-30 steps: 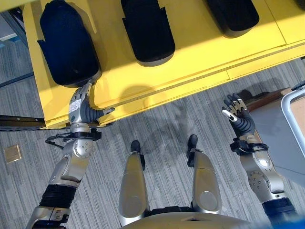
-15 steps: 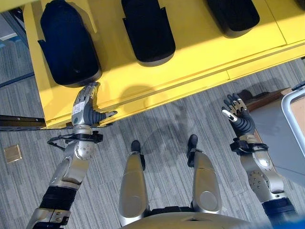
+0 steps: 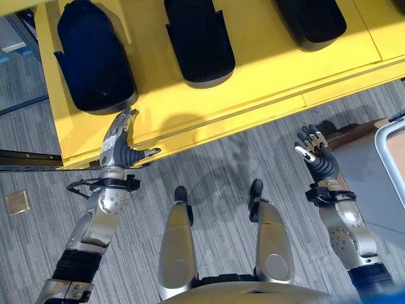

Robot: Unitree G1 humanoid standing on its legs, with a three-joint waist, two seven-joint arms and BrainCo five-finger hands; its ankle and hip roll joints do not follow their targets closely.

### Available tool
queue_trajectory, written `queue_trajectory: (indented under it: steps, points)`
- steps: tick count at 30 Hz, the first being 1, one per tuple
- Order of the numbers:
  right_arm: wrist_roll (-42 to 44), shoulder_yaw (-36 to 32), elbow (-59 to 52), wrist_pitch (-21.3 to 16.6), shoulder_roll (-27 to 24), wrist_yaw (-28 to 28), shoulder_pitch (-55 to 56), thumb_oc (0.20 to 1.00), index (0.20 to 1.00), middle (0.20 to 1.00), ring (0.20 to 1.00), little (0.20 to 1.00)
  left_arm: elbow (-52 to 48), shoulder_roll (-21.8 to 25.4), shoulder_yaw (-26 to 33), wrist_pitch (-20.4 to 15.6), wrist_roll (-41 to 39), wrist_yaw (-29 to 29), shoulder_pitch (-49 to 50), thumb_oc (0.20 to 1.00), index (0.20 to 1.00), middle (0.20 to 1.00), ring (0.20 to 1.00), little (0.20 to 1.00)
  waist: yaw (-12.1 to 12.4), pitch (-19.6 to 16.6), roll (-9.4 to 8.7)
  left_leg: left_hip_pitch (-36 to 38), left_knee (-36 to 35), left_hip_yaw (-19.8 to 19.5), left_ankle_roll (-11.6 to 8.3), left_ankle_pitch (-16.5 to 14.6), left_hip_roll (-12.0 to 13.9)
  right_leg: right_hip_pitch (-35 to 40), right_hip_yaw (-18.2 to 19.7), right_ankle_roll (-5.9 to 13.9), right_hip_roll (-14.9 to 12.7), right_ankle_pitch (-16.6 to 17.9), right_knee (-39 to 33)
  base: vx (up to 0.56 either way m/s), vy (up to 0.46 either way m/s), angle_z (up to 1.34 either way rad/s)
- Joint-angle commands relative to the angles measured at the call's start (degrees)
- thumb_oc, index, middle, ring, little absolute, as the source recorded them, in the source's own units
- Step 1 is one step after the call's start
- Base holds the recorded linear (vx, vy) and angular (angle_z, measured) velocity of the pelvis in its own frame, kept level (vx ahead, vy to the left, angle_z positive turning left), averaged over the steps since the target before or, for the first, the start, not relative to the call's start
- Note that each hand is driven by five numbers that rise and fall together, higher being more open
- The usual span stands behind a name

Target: Move parts from the plastic box to the shelf.

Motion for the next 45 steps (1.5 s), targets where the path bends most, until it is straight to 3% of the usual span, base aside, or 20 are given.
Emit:
queue_trajectory:
  steps: [1, 2, 3, 4, 5, 7, 8, 12, 15, 22, 26, 32, 45]
  points:
    - [0.1, 0.2, -4.3, -3.2, 1.2, 0.9, 0.3, 1.000, 1.000, 1.000, 1.000, 1.000, -4.7, -2.1, -1.9, -7.2, -18.8, -3.0, 3.1, 1.000, 1.000, 1.000, 1.000, 1.000, 0.2, -1.1, -1.07, 0.0, -1.0, -0.3, 2.71, 1.0, -1.1, 4.7, -0.3, 0.57, -1.3, -6.0, 2.6, -0.01, -0.043, 0.03]
    - [0.2, 0.7, -4.5, -3.1, 1.2, 1.2, 0.4, 1.000, 1.000, 1.000, 1.000, 1.000, -4.9, -3.5, -2.6, -8.2, -26.7, -4.5, 3.8, 1.000, 1.000, 1.000, 1.000, 1.000, 0.3, -1.1, -1.06, 0.3, -1.2, -0.5, 2.70, 1.1, -1.2, 5.1, -0.4, 0.53, -1.3, -6.0, 2.6, -0.01, -0.032, 0.02]
    - [0.2, 0.7, -4.5, -3.1, 1.2, 1.2, 0.4, 1.000, 1.000, 1.000, 1.000, 1.000, -4.9, -3.4, -2.5, -8.3, -26.8, -4.6, 3.9, 1.000, 1.000, 1.000, 1.000, 1.000, 0.3, -1.1, -1.05, 0.4, -1.2, -0.5, 2.70, 1.2, -1.2, 5.2, -0.4, 0.53, -1.3, -6.0, 2.5, -0.01, -0.035, 0.03]
    - [-0.3, 1.1, -4.4, -2.9, 1.1, 1.7, 0.3, 1.000, 1.000, 1.000, 1.000, 1.000, -4.8, -5.5, -3.6, -9.4, -38.9, -8.6, 4.7, 1.000, 1.000, 1.000, 1.000, 1.000, 0.6, -1.1, -0.79, 1.1, -1.5, -0.7, 2.65, 1.4, -1.2, 5.9, -0.6, 0.54, -1.4, -6.0, 2.6, 0.00, 0.000, 0.00]
    - [-0.3, 1.1, -4.4, -2.9, 1.1, 1.7, 0.3, 1.000, 1.000, 1.000, 1.000, 1.000, -4.7, -5.4, -3.6, -9.5, -39.0, -8.7, 4.7, 1.000, 1.000, 1.000, 1.000, 1.000, 0.5, -1.1, -0.78, 1.2, -1.5, -0.7, 2.64, 1.4, -1.2, 6.0, -0.6, 0.54, -1.4, -6.0, 2.6, 0.00, -0.027, 0.04]
    - [-0.4, 2.0, -3.8, -2.2, 1.6, 3.4, -0.1, 1.000, 1.000, 1.000, 1.000, 1.000, -2.5, -8.7, -6.4, -7.7, -56.7, -15.4, 6.3, 1.000, 1.000, 1.000, 1.000, 1.000, 0.9, -1.3, -0.37, 2.9, -2.0, -1.0, 2.59, 1.6, -1.1, 7.9, -1.1, 0.57, -1.5, -6.1, 2.3, -0.03, -0.033, 0.03]
    - [-0.1, 2.0, -3.6, -2.0, 1.9, 3.5, -0.1, 1.000, 1.000, 1.000, 1.000, 1.000, -3.1, -9.3, -6.7, -7.1, -59.6, -16.6, 7.1, 1.000, 1.000, 1.000, 1.000, 1.000, 0.9, -1.4, -0.32, 2.9, -2.8, -1.1, 2.82, 3.2, -1.3, 8.4, -1.5, 0.21, -1.7, -4.8, 1.4, -0.06, -0.029, 0.01]
    - [-0.5, 0.7, -4.0, -1.7, 2.6, 4.4, 1.8, 1.000, 1.000, 1.000, 1.000, 1.000, -4.9, -8.7, -7.3, -6.2, -60.8, -20.5, 10.7, 1.000, 1.000, 1.000, 1.000, 1.000, 1.1, -2.5, 0.43, 6.1, -5.6, -1.6, 2.36, 4.0, -1.3, 11.9, -2.1, 0.28, -1.8, -4.9, -0.5, 0.01, -0.027, 0.08]
    - [-0.7, 0.1, -3.7, -1.4, 2.7, 5.1, 3.4, 1.000, 1.000, 1.000, 1.000, 1.000, -3.7, -11.1, -6.5, -5.6, -66.0, -20.9, 12.9, 1.000, 1.000, 1.000, 1.000, 1.000, 1.2, -4.2, 0.87, 8.5, -9.2, -2.1, 2.05, 5.5, -1.2, 13.9, -3.1, 0.23, -1.4, -4.4, -3.0, 0.03, -0.037, 0.13]
    - [-1.5, -1.3, -2.7, -0.1, 2.4, 5.8, 6.0, 1.000, 1.000, 1.000, 1.000, 1.000, -4.5, -12.6, -3.1, -4.9, -69.0, -21.9, 16.8, 1.000, 1.000, 1.000, 1.000, 1.000, 1.4, -7.9, 1.93, 13.2, -16.0, -2.3, 1.59, 8.0, -0.7, 18.0, -4.7, 0.35, 0.2, -3.5, -8.7, 0.04, -0.029, 0.11]
    - [-1.4, -2.8, -0.7, 3.1, 2.8, 7.3, 9.6, 1.000, 1.000, 1.000, 1.000, 1.000, -3.3, -11.8, 1.5, -3.8, -64.6, -22.2, 21.0, 1.000, 1.000, 1.000, 1.000, 1.000, 1.4, -13.4, 3.28, 19.5, -24.9, -2.1, 1.13, 11.3, 0.4, 23.1, -5.9, 1.12, 1.8, -2.0, -15.4, 0.10, -0.021, -0.05]
    - [-2.5, -3.8, -0.8, 4.5, 2.3, 8.6, 11.6, 1.000, 1.000, 1.000, 1.000, 1.000, -1.8, -12.7, 3.1, -3.1, -61.1, -22.5, 23.1, 1.000, 1.000, 1.000, 1.000, 1.000, 1.2, -17.9, 4.07, 23.1, -30.7, -1.1, 0.52, 13.6, 1.8, 26.4, -6.5, 1.62, 2.8, -0.8, -20.5, 0.04, -0.010, -0.01]
    - [-2.6, -3.2, 0.3, 5.8, 4.6, 7.5, 12.6, 1.000, 1.000, 1.000, 1.000, 1.000, 3.7, -15.3, 0.7, -1.5, -57.0, -21.6, 22.6, 1.000, 1.000, 1.000, 1.000, 1.000, 0.8, -22.3, 4.64, 27.4, -33.9, 0.7, -0.08, 14.3, 2.9, 30.2, -6.0, 2.09, 3.8, -0.4, -24.3, 0.03, -0.010, -0.07]
